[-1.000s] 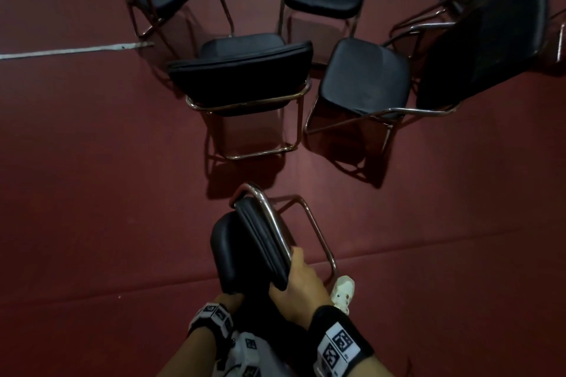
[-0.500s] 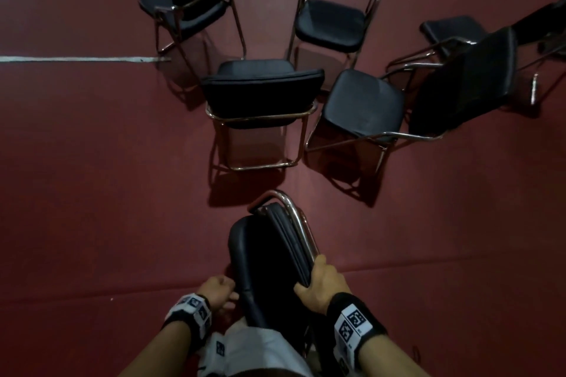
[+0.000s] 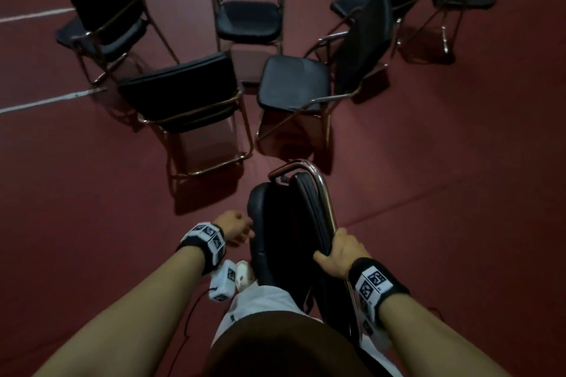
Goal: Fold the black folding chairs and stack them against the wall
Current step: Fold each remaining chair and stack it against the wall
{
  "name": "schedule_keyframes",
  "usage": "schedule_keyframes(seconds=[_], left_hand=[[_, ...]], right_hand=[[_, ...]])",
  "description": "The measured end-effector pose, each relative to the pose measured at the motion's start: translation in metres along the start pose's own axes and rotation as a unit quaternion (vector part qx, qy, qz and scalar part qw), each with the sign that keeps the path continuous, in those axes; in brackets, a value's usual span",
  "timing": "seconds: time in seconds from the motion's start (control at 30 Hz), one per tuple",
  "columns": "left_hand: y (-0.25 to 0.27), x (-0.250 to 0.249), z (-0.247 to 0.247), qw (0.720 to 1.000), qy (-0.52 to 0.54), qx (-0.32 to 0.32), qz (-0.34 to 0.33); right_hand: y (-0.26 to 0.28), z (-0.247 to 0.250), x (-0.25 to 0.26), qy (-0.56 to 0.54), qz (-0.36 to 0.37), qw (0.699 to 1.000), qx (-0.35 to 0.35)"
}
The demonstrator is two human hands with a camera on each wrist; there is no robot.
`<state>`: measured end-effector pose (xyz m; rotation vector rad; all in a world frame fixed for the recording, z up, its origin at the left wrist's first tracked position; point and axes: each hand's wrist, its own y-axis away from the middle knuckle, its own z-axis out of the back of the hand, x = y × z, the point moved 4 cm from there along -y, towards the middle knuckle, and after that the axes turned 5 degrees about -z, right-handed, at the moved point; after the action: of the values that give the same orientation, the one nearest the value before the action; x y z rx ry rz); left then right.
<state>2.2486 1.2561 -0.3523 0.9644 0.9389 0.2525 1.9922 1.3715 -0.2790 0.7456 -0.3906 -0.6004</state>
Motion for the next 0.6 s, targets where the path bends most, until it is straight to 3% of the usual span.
schedule_keyframes(seconds=[0.07, 0.13, 0.17, 0.23, 0.27, 0.33, 0.47, 0.6], left_hand=[[0.002, -0.034, -0.027, 0.999, -0.027, 0.013, -0.025], [0.013, -0.069, -0.084, 0.996, -0.062, 0.029, -0.053], [0.013, -0.071, -0.085, 0.996, -0.071, 0.026, -0.052], [0.021, -0.096, -0.142, 0.989, -0.115, 0.062, -0.067], [0.020, -0.094, -0.144, 0.988, -0.123, 0.069, -0.060], [0.024, -0.120, -0.189, 0.983, -0.144, 0.090, -0.076], [0.022, -0.151, -0.238, 0.975, -0.176, 0.093, -0.095], [0.014, -0.187, -0.327, 0.943, -0.254, 0.175, -0.127]], right_hand=[[0.003, 0.005, -0.017, -0.012, -0.006, 1.000, -0.018], [0.013, 0.008, -0.068, -0.043, -0.037, 0.998, -0.025], [0.009, 0.007, -0.065, -0.051, -0.039, 0.998, -0.029], [0.017, 0.010, -0.120, -0.099, -0.078, 0.991, -0.039], [0.015, 0.010, -0.122, -0.114, -0.086, 0.989, -0.039], [0.021, 0.017, -0.176, -0.167, -0.141, 0.974, -0.052], [0.020, 0.017, -0.234, -0.237, -0.193, 0.949, -0.073], [0.033, 0.009, -0.307, -0.296, -0.265, 0.915, -0.070]])
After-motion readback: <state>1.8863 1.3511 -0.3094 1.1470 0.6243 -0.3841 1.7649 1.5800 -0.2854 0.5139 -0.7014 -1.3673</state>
